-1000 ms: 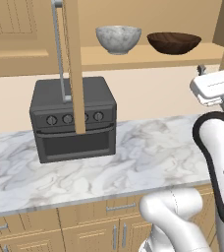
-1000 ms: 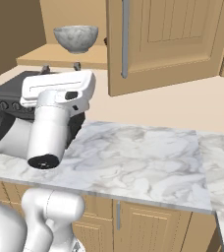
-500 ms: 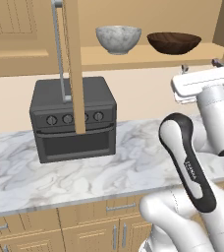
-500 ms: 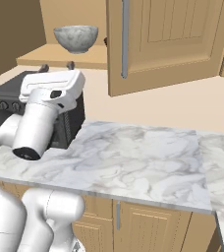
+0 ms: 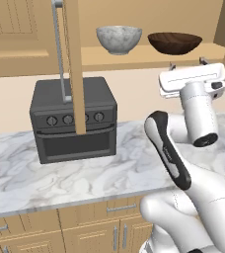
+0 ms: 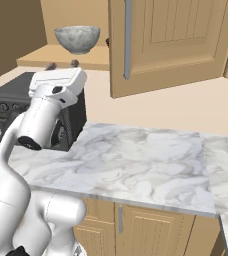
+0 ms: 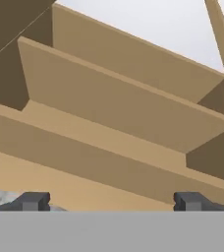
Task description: Move the bowls from the cabinet to the plates on the dining table.
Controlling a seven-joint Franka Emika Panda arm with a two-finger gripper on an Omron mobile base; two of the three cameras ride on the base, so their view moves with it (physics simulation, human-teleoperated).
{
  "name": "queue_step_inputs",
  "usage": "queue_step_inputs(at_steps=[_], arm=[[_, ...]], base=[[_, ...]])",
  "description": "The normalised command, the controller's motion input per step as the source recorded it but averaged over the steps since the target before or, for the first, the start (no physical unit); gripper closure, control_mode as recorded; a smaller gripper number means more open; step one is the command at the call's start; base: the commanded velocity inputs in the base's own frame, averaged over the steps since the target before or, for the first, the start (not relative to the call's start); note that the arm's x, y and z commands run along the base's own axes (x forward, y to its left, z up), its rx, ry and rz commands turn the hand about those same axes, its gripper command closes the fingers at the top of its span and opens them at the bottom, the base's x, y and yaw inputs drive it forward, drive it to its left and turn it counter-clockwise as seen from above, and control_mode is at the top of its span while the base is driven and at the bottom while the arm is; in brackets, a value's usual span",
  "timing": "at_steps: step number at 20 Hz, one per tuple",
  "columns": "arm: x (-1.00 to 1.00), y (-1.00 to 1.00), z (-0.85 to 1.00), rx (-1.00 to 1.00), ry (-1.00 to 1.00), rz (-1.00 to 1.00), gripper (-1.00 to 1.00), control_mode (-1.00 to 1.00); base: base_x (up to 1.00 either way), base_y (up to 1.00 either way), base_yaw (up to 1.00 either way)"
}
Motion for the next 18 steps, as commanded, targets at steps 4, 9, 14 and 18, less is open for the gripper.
queue_step_inputs(at_steps=[4,9,14,18], arm=[[0.33,-0.05,0.06,0.02,0.08,-0.05,-1.0,-1.0],[0.17,-0.07,0.04,0.06,0.01,-0.09,-1.0,-1.0],[0.1,-0.04,0.02,0.06,0.01,-0.13,-1.0,-1.0],[0.16,0.0,0.03,0.06,0.01,-0.12,-1.0,-1.0]], base=[[0.0,0.0,0.0],[0.0,0.0,0.0],[0.0,0.0,0.0],[0.0,0.0,0.0]])
